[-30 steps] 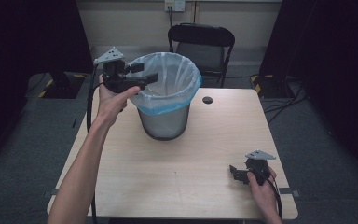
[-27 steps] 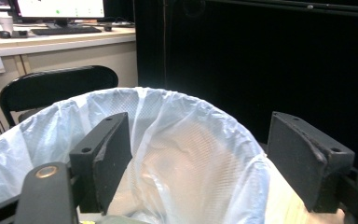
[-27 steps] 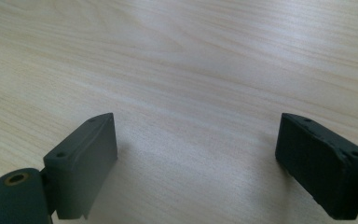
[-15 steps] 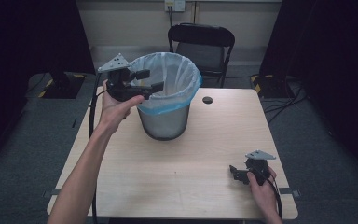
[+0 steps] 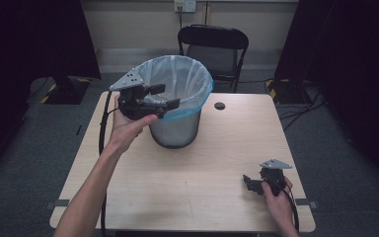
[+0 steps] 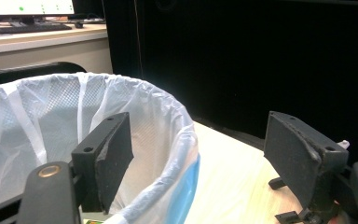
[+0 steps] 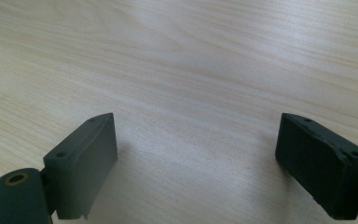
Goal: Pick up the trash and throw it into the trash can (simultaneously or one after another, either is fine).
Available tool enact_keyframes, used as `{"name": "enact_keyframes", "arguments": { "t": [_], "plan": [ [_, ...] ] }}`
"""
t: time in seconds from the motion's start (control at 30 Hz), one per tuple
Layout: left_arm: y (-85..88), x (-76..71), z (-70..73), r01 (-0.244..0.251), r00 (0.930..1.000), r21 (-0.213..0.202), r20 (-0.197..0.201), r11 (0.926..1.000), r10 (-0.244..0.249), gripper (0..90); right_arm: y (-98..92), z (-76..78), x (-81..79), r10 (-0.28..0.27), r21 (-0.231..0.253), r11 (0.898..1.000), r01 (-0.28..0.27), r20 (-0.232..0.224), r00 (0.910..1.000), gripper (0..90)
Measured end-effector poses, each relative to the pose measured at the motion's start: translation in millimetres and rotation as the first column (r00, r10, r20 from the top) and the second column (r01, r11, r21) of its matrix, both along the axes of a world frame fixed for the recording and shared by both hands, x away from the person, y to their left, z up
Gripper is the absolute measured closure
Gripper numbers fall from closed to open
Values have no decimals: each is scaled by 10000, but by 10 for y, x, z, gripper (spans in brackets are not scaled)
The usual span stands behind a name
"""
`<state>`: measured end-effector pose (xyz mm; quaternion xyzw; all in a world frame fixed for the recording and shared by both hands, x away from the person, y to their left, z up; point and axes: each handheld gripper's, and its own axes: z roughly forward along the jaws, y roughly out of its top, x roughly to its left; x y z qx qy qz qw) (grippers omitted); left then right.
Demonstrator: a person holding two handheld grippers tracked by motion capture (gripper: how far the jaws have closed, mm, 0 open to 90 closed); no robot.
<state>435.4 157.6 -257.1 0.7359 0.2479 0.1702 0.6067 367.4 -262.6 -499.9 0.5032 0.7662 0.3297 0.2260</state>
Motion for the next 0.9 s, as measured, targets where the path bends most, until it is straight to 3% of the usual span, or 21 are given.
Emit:
{"name": "enact_keyframes", "arguments": {
  "t": [0.27,0.53,0.77,0.9],
  "plan": [
    [-120,-140,-66,428,9989,227,173,9988,-432,246,0,0,0,1,-2,10000,-1,2,10000,118],
    [-190,-321,-180,694,9967,205,413,9974,-702,252,0,0,0,1,-2,10000,-1,2,10000,118],
    [-218,-467,-346,915,9952,373,304,9951,-927,241,0,0,0,0,0,10000,0,1,10000,118],
    [-178,-512,-446,524,9986,433,-7,9977,-524,246,-1,0,0,13,-8,10000,-13,9,10000,118]
  ]
}}
